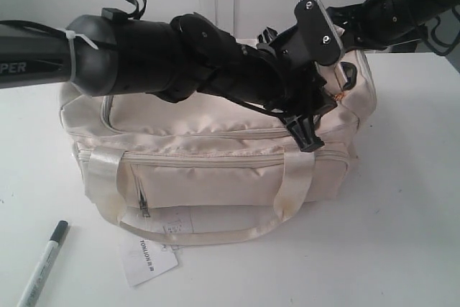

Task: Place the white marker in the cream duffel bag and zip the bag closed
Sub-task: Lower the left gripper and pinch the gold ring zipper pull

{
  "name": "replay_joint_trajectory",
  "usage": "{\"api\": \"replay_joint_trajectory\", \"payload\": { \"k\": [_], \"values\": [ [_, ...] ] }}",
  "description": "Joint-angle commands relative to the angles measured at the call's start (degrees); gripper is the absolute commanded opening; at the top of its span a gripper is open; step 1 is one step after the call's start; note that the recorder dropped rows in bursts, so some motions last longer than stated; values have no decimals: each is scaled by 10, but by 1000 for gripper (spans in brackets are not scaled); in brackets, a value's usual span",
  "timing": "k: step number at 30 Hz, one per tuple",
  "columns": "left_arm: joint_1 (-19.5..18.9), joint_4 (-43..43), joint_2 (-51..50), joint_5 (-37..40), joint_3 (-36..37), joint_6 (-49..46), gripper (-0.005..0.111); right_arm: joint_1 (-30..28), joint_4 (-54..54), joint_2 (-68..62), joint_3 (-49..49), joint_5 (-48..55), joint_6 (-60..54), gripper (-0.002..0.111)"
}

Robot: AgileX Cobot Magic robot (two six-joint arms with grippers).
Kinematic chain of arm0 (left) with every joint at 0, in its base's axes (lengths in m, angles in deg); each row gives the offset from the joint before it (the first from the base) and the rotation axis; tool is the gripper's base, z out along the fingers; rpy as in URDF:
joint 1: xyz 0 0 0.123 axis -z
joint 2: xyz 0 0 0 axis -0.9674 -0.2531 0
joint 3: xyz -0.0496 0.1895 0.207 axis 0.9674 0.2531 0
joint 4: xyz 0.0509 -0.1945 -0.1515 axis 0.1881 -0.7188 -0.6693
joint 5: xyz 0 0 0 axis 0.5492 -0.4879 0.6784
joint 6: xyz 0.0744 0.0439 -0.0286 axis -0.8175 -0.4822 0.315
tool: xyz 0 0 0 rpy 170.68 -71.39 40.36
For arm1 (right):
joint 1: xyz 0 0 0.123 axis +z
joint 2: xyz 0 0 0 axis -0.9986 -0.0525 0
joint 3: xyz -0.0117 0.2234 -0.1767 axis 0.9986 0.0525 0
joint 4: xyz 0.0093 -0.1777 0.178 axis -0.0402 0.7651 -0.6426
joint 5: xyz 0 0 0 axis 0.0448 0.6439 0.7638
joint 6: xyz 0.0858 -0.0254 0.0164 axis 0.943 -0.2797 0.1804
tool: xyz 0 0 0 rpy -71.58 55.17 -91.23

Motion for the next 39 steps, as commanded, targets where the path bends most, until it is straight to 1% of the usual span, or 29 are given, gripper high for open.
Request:
{"api": "replay_joint_trajectory", "payload": {
  "k": [1, 11, 14, 18, 22, 23, 26, 30, 31, 32, 33, 34, 35, 39],
  "values": [
    [3, -10, -11, 6, -4, -1, 44, -1, -5, 2, -3, -3, 5, 0],
    [3, -10, -28, -5, -8, -1, 44, -1, -3, 2, -3, -3, 5, 0],
    [8, -7, -37, -65, -8, -1, 44, -1, -3, 2, -3, -3, 5, 0],
    [8, -7, -54, -63, -33, 6, 44, -1, -3, 2, -3, -3, 5, 0],
    [9, -10, -71, -27, -63, 19, 44, -1, -3, 2, -3, -3, 5, 0],
    [9, -10, -75, -20, -64, 33, 44, -1, -3, 2, -3, -3, 5, 0],
    [9, -10, -80, -18, -67, 34, 44, -1, -3, 2, -3, -3, 5, 0],
    [9, -12, -84, -29, -67, 34, 43, -1, -3, 2, -3, -3, 5, 0],
    [9, -12, -84, -34, -67, 34, 38, -1, -3, 2, -3, -3, 5, 0],
    [9, -12, -84, -44, -67, 34, 27, -1, -3, 2, -3, -3, 5, 0],
    [9, -12, -84, -47, -67, 33, 20, -1, -3, 2, -3, -3, 5, 0],
    [9, -12, -84, -50, -67, 32, 5, -1, -3, 2, -3, -3, 5, 0],
    [9, -12, -84, -50, -67, 32, 0, -1, -3, 2, -3, -3, 5, 0],
    [9, -12, -79, -52, -67, 32, 0, -1, -3, 2, -3, -3, 5, 0]
  ]
}}
